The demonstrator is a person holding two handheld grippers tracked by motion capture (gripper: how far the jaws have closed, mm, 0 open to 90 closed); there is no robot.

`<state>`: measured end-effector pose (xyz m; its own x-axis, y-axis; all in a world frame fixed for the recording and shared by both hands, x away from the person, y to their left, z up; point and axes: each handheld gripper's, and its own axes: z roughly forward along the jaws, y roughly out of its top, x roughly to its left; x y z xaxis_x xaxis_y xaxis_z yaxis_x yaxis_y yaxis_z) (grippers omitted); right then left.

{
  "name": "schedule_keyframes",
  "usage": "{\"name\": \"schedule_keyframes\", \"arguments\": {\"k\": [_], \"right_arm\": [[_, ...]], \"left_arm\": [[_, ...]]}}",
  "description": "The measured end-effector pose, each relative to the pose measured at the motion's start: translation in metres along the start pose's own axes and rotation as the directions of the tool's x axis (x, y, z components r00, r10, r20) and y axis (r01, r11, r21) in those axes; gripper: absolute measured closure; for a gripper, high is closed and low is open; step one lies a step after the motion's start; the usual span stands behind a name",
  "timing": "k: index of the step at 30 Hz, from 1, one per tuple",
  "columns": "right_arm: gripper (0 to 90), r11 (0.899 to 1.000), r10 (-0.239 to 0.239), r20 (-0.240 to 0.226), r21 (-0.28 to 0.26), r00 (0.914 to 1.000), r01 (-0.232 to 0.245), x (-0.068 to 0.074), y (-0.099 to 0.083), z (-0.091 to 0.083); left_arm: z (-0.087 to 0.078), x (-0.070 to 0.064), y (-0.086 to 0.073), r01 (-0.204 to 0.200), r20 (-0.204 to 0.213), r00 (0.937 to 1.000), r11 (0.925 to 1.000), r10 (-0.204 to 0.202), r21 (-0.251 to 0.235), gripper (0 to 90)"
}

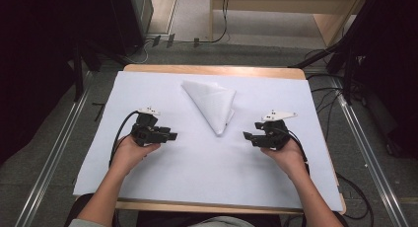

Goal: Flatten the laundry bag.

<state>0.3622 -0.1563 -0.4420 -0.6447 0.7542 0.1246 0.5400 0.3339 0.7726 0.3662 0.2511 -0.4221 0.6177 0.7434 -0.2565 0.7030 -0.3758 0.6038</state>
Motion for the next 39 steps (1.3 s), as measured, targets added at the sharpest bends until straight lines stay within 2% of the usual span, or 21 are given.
{"name": "schedule_keyframes", "arguments": {"k": [2, 5, 10, 11, 13, 14, 15, 17, 25, 39], "right_arm": [[41.7, 1.000, 0.000, -0.006, -0.008, 1.0000, 0.000, 0.000, 0.001, 0.000], [43.6, 1.000, 0.027, -0.014, -0.011, 0.9995, -0.027, 0.000, 0.002, -0.001], [44.1, 0.998, 0.064, -0.021, -0.007, 0.9977, -0.064, -0.002, 0.001, -0.002], [43.8, 0.996, 0.091, -0.024, 0.012, 0.9955, -0.091, -0.004, 0.000, -0.001], [43.6, 0.993, 0.120, -0.027, 0.021, 0.9924, -0.120, -0.005, -0.001, -0.001], [43.6, 0.993, 0.120, -0.027, 0.021, 0.9924, -0.120, -0.005, -0.001, -0.001], [43.6, 0.989, 0.143, -0.035, 0.027, 0.9891, -0.142, -0.006, -0.001, -0.002], [43.8, 0.989, 0.144, -0.024, 0.029, 0.9893, -0.143, -0.006, -0.001, -0.003], [44.5, 0.990, 0.136, -0.010, 0.029, 0.9906, -0.136, -0.004, -0.003, -0.006], [45.4, 0.991, 0.130, -0.011, 0.046, 0.9915, -0.129, -0.003, -0.005, -0.007]], "left_arm": [[0.001, 0.002, 0.000, -0.003, -0.011, 0.9999, 1.0000, 0.003, 0.002, 50.3], [0.001, 0.006, 0.001, 0.003, -0.013, 0.9999, 1.0000, -0.003, 0.004, 44.9], [0.002, 0.007, 0.002, -0.001, -0.010, 1.0000, 1.0000, 0.001, 0.001, 44.4], [0.003, 0.007, 0.003, -0.001, -0.001, 1.0000, 1.0000, 0.001, 0.003, 43.1], [0.004, 0.007, 0.004, -0.006, -0.004, 1.0000, 1.0000, 0.006, 0.005, 42.7], [0.004, 0.007, 0.004, -0.006, -0.004, 1.0000, 1.0000, 0.006, 0.005, 42.7], [0.004, 0.008, 0.005, -0.010, -0.004, 0.9999, 0.9999, 0.010, 0.009, 42.6], [0.005, 0.008, 0.005, -0.002, -0.004, 1.0000, 0.9999, 0.002, 0.015, 42.0], [0.008, 0.010, 0.008, -0.013, 0.005, 0.9999, 0.9997, 0.013, 0.020, 41.1], [0.012, 0.009, 0.010, -0.018, 0.021, 0.9996, 0.9996, 0.018, 0.024, 40.1]]}}
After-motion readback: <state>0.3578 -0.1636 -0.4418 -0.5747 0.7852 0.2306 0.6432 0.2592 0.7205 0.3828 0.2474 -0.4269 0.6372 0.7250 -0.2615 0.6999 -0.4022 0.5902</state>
